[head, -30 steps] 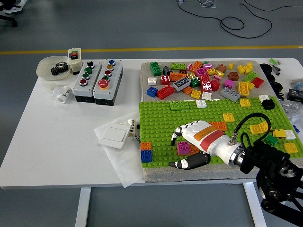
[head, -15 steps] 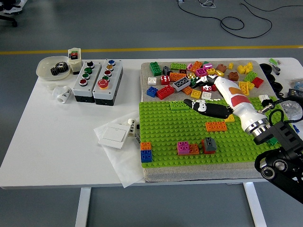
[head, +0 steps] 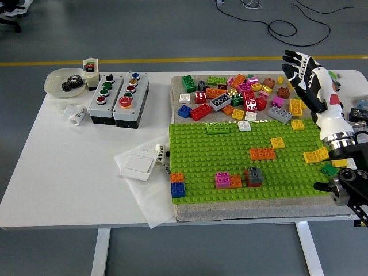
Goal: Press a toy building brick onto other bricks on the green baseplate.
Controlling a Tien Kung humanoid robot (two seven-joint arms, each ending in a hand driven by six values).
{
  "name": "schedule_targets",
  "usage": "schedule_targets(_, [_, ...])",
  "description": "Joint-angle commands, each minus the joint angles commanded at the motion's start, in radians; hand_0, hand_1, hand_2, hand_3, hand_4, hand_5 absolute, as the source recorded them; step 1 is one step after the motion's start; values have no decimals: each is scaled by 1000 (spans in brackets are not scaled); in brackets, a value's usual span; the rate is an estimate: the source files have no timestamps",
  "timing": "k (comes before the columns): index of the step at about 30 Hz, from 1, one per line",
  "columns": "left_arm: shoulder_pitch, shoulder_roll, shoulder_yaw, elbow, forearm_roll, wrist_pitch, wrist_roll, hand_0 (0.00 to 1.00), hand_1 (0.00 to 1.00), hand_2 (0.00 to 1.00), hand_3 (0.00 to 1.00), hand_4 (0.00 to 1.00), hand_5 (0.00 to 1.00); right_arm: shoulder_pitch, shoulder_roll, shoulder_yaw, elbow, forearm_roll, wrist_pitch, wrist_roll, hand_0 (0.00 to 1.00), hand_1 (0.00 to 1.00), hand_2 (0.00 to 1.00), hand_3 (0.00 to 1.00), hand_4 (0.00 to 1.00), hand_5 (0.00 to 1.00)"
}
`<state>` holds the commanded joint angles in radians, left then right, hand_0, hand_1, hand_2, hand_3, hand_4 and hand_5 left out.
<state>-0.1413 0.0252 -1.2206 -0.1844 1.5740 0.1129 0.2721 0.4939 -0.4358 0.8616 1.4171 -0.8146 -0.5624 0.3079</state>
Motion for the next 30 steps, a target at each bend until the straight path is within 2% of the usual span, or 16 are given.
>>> schedule_targets(5, [6,-5,1,0,0,-5,5,810,783,788,581,611,623,-16,-7,25,-7,176,17,-8,821,788,826,831,998,883])
schedule_targets(14, [27,-14,-13,0,12,-10,13,814,784,789,580,611,622,-47,-5,21,-18,169,34,-27,836,792,828,835,998,903])
schedule_targets(30, [33,-14,-9,4,-1,-6,12,801,784,789,581,614,624,-39,11,19,-65,166,46,-46,848,803,835,847,998,890])
